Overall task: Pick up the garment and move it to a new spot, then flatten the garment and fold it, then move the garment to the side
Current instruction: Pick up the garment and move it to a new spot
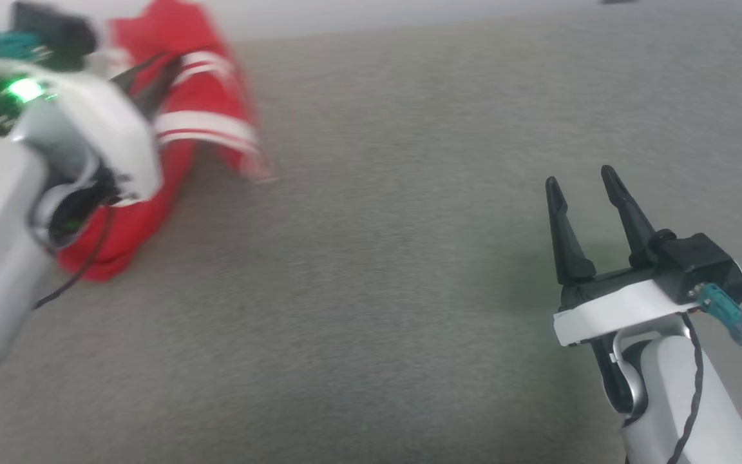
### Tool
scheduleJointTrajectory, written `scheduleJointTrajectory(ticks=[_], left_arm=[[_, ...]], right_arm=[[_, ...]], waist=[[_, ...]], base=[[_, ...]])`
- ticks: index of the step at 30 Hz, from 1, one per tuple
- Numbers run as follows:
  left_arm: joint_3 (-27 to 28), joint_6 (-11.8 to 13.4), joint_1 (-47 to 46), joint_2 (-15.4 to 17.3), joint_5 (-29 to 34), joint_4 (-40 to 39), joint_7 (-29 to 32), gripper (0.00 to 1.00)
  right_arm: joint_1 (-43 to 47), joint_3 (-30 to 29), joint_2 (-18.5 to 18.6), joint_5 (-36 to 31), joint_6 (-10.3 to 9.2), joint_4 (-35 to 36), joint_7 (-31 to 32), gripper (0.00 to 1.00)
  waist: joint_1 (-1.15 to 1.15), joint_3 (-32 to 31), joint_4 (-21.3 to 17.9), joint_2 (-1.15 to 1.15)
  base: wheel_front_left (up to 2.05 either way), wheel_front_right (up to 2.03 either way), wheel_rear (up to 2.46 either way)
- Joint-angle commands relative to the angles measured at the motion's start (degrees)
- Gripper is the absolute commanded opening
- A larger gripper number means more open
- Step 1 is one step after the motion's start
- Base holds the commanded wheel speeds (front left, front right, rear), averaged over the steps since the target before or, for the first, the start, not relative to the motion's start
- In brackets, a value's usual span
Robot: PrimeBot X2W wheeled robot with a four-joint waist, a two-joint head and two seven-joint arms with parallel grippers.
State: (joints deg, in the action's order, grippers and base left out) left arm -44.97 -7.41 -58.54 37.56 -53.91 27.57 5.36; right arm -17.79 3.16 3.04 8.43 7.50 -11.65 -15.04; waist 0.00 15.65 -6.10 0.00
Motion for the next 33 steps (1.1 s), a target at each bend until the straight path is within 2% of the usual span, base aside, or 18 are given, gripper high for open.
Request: scheduleJointTrajectory(ticks=[1,6,8,11,16,22,26,32,33], left_arm=[[-0.50,-0.09,-0.80,-0.35,-0.33,-0.62,0.26,0.00],[-5.18,-0.09,-5.79,-4.71,-2.75,-7.03,3.06,0.00],[-6.93,-0.09,-7.36,-6.45,-5.73,-9.16,4.25,0.00],[-10.42,-0.09,-9.06,-7.17,-7.63,-10.26,5.79,0.00],[-17.81,-0.09,-9.75,-4.33,-7.94,-6.45,7.96,0.00],[-26.54,-0.09,-11.27,-0.45,-3.93,-0.12,11.81,0.00],[-28.48,-0.08,-10.74,0.89,-1.37,2.22,16.58,0.00],[-30.05,0.11,-5.15,2.56,4.13,2.87,25.45,0.00],[-30.23,0.12,-4.60,2.81,4.18,2.97,25.83,0.09]], right_arm=[[0.42,-0.13,-0.15,0.48,-0.02,0.20,-0.19,1.00],[0.76,-0.60,-0.17,3.29,-0.02,1.14,-0.19,1.00],[0.68,-0.65,-0.17,4.51,-0.02,1.41,-0.19,1.00],[0.34,-0.90,-0.19,6.10,-0.02,1.74,-0.19,1.00],[-0.06,-0.87,-0.21,9.00,-0.01,2.22,-0.19,1.00],[-0.03,-0.25,-0.20,11.39,-0.01,2.68,-0.19,1.00],[-0.45,0.32,-0.19,12.84,-0.01,3.10,-0.19,1.00],[-1.03,1.09,-0.19,14.72,-0.01,3.39,-0.19,1.00],[-1.16,1.13,-0.19,14.91,-0.01,3.41,-0.19,1.00]], waist=[[0.00,0.50,-2.85,0.00],[0.00,2.77,-8.40,0.00],[0.00,3.87,-10.53,0.00],[0.00,5.44,-13.40,0.00],[0.00,7.33,-17.42,0.00],[0.00,9.06,-20.17,0.00],[0.00,10.70,-21.54,0.00],[0.00,13.15,-23.15,0.00],[0.00,13.42,-23.25,0.00]], base=[[0.00,0.00,0.00],[0.00,0.00,0.00],[0.00,0.00,0.00],[0.00,0.00,0.00],[0.00,0.00,0.00],[0.00,0.00,0.00],[0.00,0.00,0.00],[0.00,0.00,0.00],[0.00,0.00,0.00]])
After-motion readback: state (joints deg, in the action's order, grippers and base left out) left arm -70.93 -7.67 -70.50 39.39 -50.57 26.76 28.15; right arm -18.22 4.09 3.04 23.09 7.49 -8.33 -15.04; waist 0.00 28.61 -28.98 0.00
